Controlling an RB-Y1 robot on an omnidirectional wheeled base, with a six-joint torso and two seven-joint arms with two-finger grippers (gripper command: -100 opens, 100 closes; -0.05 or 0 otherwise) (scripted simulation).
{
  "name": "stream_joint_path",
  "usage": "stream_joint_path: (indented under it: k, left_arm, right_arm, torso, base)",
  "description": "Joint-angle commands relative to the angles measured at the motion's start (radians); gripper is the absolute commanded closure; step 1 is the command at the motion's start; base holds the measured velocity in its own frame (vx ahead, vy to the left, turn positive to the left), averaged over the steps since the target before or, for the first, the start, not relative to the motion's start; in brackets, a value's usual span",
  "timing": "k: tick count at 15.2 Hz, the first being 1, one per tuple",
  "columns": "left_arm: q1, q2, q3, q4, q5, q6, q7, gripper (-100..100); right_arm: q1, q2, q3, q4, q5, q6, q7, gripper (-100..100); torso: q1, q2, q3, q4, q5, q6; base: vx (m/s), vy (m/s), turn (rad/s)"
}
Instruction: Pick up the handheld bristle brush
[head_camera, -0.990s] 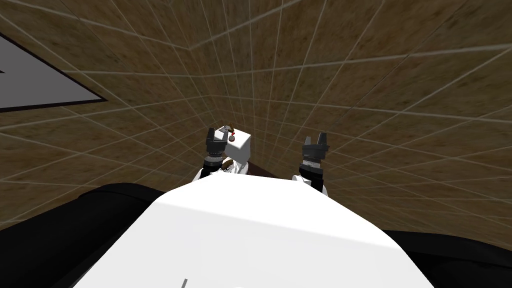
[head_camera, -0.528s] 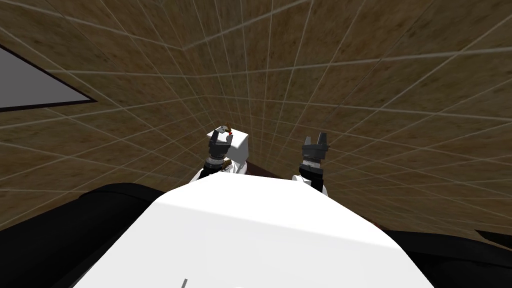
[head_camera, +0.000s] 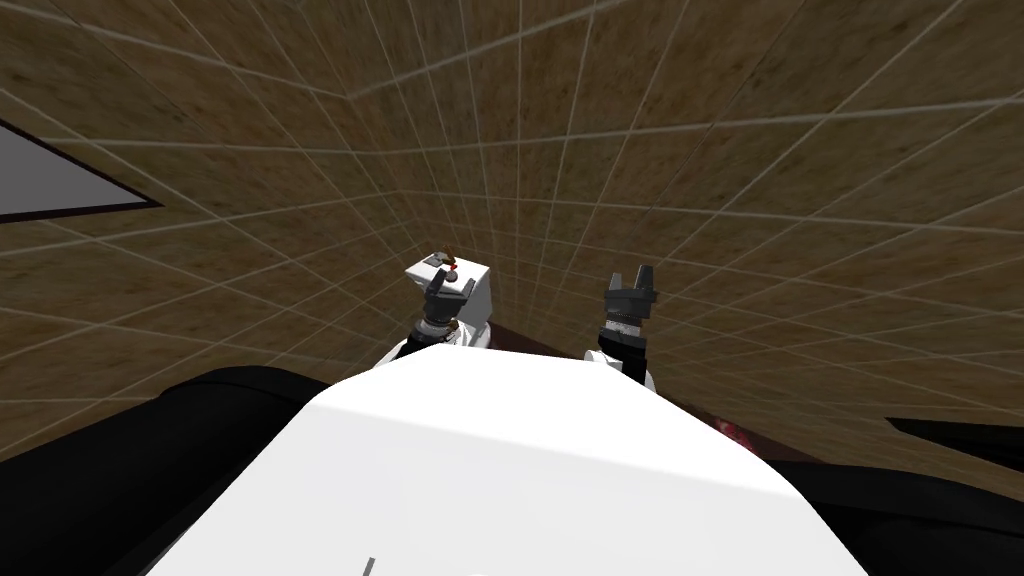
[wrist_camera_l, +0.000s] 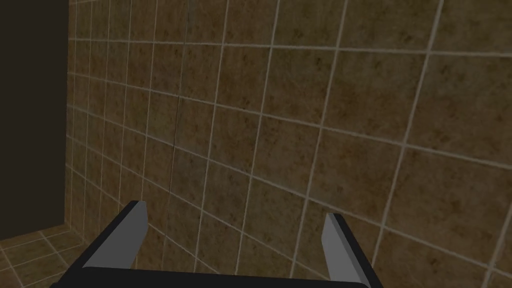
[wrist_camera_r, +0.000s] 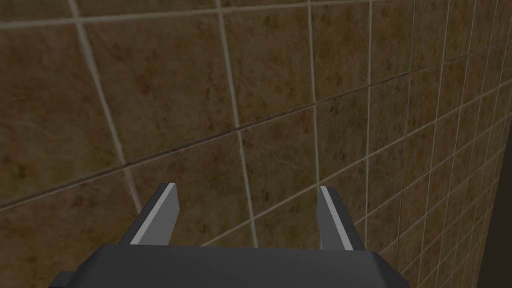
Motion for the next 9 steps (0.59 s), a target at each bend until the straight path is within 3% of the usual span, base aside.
stream_joint_path:
  k: [1,2,3,5,6,8,9]
  left_arm:
    - [-0.001,0.050,-0.025,0.006,0.018,-0.004,0.023,-100]
    - [-0.001,0.062,-0.025,0.006,0.018,-0.004,0.023,-100]
    - [0.006,0.092,-0.060,0.015,0.043,-0.012,0.051,-100]
    - [0.006,0.130,-0.060,0.015,0.043,-0.012,0.051,-100]
    - [0.013,0.156,-0.097,0.026,0.069,-0.020,0.079,-100]
    - [0.013,0.201,-0.097,0.026,0.069,-0.020,0.079,-100]
    - [0.013,0.201,-0.097,0.026,0.069,-0.020,0.079,-100]
  right_arm:
    - [0.000,0.000,0.000,0.000,0.000,0.000,0.000,0]
    - [0.000,0.000,0.000,0.000,0.000,0.000,0.000,0]
    - [0.000,0.000,0.000,0.000,0.000,0.000,0.000,0]
    - [0.000,0.000,0.000,0.000,0.000,0.000,0.000,0]
    - [0.000,0.000,0.000,0.000,0.000,0.000,0.000,0]
    - [0.000,0.000,0.000,0.000,0.000,0.000,0.000,0]
    - [0.000,0.000,0.000,0.000,0.000,0.000,0.000,0]
  torso:
    - [0.000,0.000,0.000,0.000,0.000,0.000]
    - [0.000,0.000,0.000,0.000,0.000,0.000]
    - [0.000,-0.001,0.000,0.000,0.000,0.000]
    - [0.000,-0.001,0.000,0.000,0.000,0.000]
    - [0.000,-0.001,-0.001,0.000,0.000,0.000]
    - [-0.001,-0.001,-0.001,0.000,0.000,0.000]
    - [0.000,-0.001,-0.001,0.000,0.000,0.000]
  base:
    - [-0.039,-0.037,-0.154]
    - [-0.025,-0.022,-0.047]
    - [-0.026,-0.031,-0.121]
    - [-0.026,-0.030,-0.107]
    - [-0.018,-0.039,-0.159]
    - [-0.020,-0.039,-0.105]
    - [-0.013,-0.016,0.015]
